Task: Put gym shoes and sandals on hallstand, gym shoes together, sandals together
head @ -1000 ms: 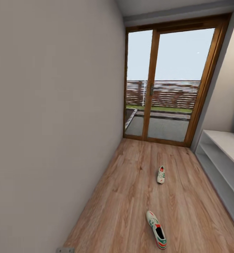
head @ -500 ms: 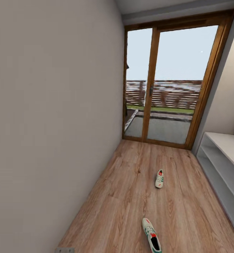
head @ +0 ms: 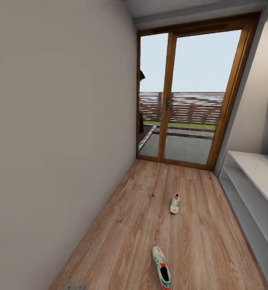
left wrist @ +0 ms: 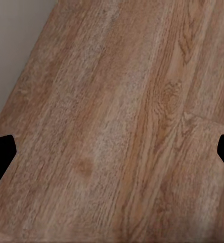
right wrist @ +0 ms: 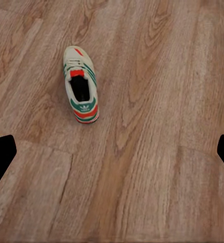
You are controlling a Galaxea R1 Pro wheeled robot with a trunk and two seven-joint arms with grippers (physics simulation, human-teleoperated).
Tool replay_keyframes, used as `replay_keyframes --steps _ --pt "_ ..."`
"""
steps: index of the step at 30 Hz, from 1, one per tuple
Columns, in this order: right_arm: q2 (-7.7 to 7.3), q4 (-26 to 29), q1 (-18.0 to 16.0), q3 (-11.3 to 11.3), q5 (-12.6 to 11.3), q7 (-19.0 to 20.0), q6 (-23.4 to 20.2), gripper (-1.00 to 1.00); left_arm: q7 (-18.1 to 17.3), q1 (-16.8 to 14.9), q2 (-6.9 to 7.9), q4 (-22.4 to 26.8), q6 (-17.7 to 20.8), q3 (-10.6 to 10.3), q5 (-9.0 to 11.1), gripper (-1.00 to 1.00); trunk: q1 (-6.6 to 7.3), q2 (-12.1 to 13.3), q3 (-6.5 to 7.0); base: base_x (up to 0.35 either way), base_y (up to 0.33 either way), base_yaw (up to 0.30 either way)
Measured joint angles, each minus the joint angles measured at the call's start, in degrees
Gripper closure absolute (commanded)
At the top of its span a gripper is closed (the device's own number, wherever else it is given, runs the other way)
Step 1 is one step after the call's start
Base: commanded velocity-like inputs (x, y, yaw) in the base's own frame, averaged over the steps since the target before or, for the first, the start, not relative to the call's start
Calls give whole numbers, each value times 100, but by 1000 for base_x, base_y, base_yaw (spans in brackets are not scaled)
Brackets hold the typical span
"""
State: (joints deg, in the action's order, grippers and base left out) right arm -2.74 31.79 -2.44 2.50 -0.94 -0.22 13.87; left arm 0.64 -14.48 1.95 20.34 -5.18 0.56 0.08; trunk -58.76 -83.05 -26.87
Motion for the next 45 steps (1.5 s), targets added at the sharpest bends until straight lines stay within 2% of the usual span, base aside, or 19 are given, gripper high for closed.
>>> replay_keyframes --steps 6,16,23,27,31,33,39,45 --pt "2 2 1 -14 6 5 6 -100 0 1 6 0 0 0 0 -100 0 0 0 -229 -149 0" --pt "7 32 -1 -26 2 24 5 -100 0 -5 3 44 -4 3 2 -100 3 0 0 -17 -9 0" --pt "9 89 -8 -11 10 -1 2 -100 -41 -94 -44 32 -414 -5 74 -100 3 0 0 0 0 0" --pt "10 508 -89 -13 22 -5 -7 -100 -67 -364 -72 115 -491 -14 184 -100 3 0 1 0 0 0" --pt "8 887 -237 -13 34 -8 -25 -100 -74 -777 -79 113 -494 -19 225 -100 3 0 1 0 0 0" --pt "8 957 -287 -13 36 -8 -32 -100 -76 -886 -81 106 -492 -20 231 -100 3 0 1 0 0 0" --pt "10 1159 -782 -18 64 -7 -69 -100 -58 -1429 -88 61 -441 -18 248 -100 3 0 1 0 0 0" --pt "11 1190 -1342 -18 127 -109 -278 -100 -73 -1660 -102 40 -312 -14 253 -100 3 0 1 0 0 0"
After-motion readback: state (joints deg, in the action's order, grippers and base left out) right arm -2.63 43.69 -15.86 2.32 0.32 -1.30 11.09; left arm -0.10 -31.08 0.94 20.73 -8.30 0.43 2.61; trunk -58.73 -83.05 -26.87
